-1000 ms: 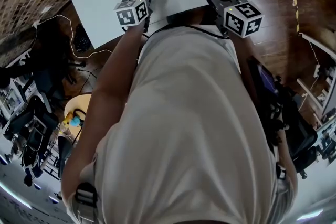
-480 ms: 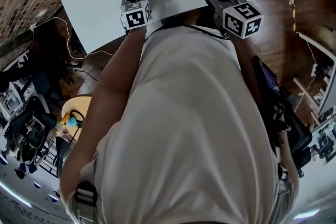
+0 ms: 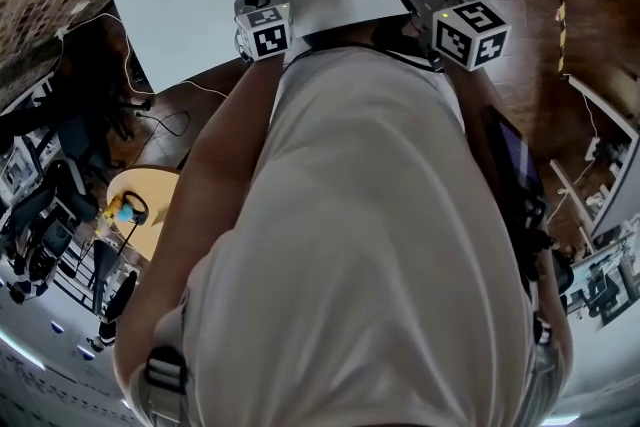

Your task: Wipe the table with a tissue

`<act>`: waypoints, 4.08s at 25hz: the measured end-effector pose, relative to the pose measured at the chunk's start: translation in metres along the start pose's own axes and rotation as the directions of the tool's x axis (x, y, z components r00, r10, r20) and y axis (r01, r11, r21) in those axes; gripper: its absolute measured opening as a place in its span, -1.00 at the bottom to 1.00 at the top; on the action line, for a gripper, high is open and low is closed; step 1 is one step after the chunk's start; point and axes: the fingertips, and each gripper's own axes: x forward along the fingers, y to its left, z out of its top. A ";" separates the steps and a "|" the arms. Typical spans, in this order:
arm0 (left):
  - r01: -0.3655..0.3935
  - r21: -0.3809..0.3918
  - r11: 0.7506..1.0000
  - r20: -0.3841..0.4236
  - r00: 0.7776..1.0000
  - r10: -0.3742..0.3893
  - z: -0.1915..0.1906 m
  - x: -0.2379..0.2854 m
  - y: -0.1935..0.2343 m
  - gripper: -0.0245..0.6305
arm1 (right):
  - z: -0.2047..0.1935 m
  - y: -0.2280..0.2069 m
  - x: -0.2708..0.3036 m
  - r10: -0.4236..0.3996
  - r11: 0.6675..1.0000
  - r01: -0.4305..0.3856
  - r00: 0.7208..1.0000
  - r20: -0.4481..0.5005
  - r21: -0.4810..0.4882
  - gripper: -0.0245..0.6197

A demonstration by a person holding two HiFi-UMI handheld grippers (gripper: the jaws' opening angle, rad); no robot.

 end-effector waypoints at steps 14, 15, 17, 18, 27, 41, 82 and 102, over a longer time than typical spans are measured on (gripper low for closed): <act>0.123 0.020 0.992 -0.012 0.992 -0.123 0.013 -0.001 -0.073 -0.80 | 0.001 -0.032 -0.019 0.028 1.000 -0.028 1.000 0.002 0.013 -0.90; 0.155 0.029 0.987 -0.025 0.988 -0.155 0.013 0.000 -0.082 -0.80 | 0.003 -0.034 -0.020 0.029 0.999 -0.030 1.000 0.008 0.014 -0.90; 0.240 0.032 0.970 -0.058 0.969 -0.238 0.014 0.000 -0.099 -0.80 | 0.008 -0.038 -0.022 0.027 0.999 -0.027 0.999 0.025 0.018 -0.90; 0.287 0.030 0.957 -0.070 0.956 -0.285 0.016 -0.001 -0.108 -0.79 | 0.010 -0.040 -0.024 0.024 0.999 -0.025 0.999 0.033 0.020 -0.90; 0.534 0.122 0.837 -0.046 0.845 -0.532 0.061 -0.022 -0.157 -0.79 | 0.027 -0.044 -0.017 -0.002 0.999 0.005 0.998 0.069 -0.041 -0.90; 0.617 0.242 0.749 -0.138 0.786 -0.603 0.075 -0.015 -0.248 -0.78 | 0.026 -0.072 -0.070 -0.024 0.987 0.037 0.996 0.086 -0.157 -0.90; 0.420 0.120 0.900 -0.162 0.902 -0.400 0.084 0.044 -0.206 -0.79 | 0.015 -0.112 -0.079 -0.078 0.995 0.082 0.994 0.073 -0.056 -0.90; 0.330 -0.006 0.944 -0.057 0.942 -0.330 0.096 0.015 -0.095 -0.78 | 0.025 -0.081 -0.036 -0.037 0.994 0.040 0.999 0.038 -0.102 -0.90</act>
